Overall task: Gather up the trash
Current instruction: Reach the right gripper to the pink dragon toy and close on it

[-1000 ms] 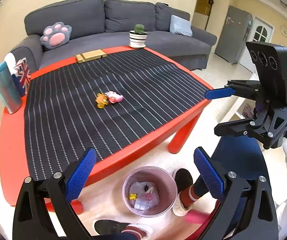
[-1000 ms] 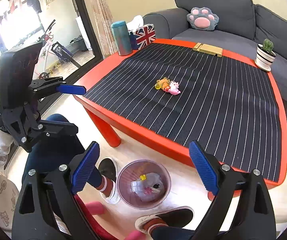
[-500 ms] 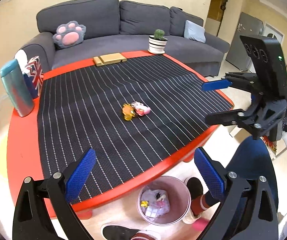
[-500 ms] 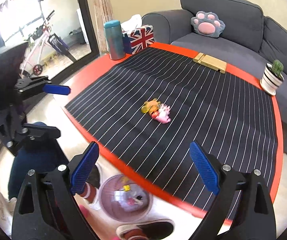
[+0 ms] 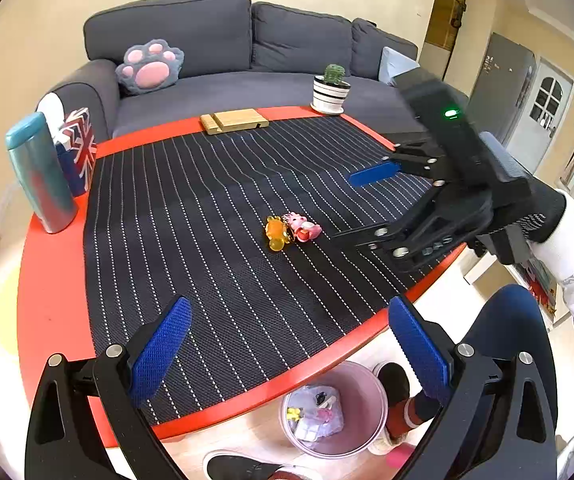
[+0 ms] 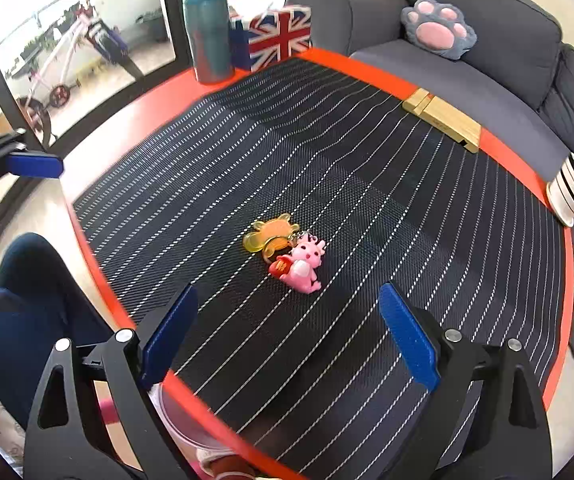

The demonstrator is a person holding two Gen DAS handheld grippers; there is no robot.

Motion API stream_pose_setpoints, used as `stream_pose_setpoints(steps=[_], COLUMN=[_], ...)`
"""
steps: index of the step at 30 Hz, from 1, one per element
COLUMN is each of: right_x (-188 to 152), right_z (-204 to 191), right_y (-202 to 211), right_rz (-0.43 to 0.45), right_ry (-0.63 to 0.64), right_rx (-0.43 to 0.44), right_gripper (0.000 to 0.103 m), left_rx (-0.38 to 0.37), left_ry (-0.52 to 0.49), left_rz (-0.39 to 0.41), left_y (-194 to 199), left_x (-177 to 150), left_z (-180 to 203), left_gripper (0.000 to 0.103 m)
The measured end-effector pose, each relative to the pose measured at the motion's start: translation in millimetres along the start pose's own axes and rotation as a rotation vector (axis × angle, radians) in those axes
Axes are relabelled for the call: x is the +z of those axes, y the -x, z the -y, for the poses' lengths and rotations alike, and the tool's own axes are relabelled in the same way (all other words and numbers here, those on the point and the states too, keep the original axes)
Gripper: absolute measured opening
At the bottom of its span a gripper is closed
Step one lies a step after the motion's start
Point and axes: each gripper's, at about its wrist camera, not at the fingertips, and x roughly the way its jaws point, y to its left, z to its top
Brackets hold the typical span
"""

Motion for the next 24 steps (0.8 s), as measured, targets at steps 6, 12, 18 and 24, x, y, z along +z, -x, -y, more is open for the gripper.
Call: stream_pose_setpoints(steps=[6, 12, 18, 24], right_x=[8.9, 12.4, 11.4, 10.1], right_z=[-5.0, -7.3, -6.7, -4.4], right_y=[-27.3, -41.2, -48.9, -46.1], right_rz=[-0.069, -0.090, -0.120, -0.115], right_ry=[0.043, 0.062, 0.070, 0.067], right_rx=[0.001, -0.002, -0.025, -0.024], right_gripper=[0.076, 0.059, 0.041, 0.031], left_rx=[-0.001, -0.002, -0.002, -0.001], left_ry=[0.012, 0.023, 0.029, 0.027], left_rz=[-0.006, -0.008, -0.013, -0.013], left_y=[-3.7, -3.9, -5.3, -4.5], left_x=[-1.9, -4.4, -7.8, -7.1], left_z=[-5.0, -9.4, -12.0, -12.2], left_gripper=[0.095, 0.095, 0.095, 0.095])
